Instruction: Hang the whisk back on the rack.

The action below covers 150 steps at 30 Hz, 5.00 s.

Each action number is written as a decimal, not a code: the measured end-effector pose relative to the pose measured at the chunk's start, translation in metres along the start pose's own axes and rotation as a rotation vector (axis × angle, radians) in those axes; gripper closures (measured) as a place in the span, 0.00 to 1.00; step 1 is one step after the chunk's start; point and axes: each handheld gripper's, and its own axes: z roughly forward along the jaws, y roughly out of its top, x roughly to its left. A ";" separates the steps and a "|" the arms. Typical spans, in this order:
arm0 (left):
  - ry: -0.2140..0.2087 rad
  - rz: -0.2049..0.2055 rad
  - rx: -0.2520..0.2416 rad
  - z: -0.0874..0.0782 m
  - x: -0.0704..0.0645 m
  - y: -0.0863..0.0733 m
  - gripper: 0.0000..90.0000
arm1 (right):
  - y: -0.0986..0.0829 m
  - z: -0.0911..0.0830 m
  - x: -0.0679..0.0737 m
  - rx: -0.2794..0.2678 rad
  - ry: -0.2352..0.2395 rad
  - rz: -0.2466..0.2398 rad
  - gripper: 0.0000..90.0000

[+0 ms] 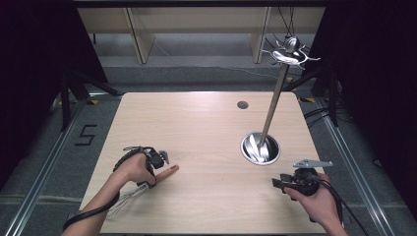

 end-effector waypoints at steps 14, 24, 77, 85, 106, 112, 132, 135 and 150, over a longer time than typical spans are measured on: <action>0.042 0.061 -0.125 -0.014 -0.001 -0.013 0.76 | -0.001 0.002 -0.001 -0.003 -0.001 -0.018 0.61; 0.045 0.027 -0.290 -0.038 -0.002 -0.026 0.76 | -0.001 0.001 0.002 0.011 0.015 0.035 0.61; 0.024 -0.130 -1.036 -0.101 -0.028 -0.054 0.76 | 0.000 0.000 0.000 -0.008 0.001 0.001 0.61; 0.028 -0.109 -1.080 -0.106 -0.034 -0.050 0.76 | 0.000 0.000 0.000 -0.009 0.004 0.002 0.61; 0.027 -0.048 -1.156 -0.120 -0.050 -0.025 0.76 | -0.001 -0.001 0.004 0.019 0.014 0.060 0.61; 0.030 -0.035 -1.169 -0.124 -0.055 -0.019 0.76 | -0.001 0.001 0.002 -0.001 0.015 0.029 0.61; 0.102 -0.050 -1.212 -0.134 -0.070 0.001 0.76 | -0.001 0.002 0.000 -0.015 0.006 -0.002 0.61; 0.103 -0.059 -1.220 -0.135 -0.073 0.004 0.76 | 0.000 0.001 0.000 -0.011 0.002 -0.004 0.61; 0.133 -0.084 -1.233 -0.139 -0.086 0.019 0.76 | 0.000 0.001 0.000 -0.011 0.006 -0.006 0.61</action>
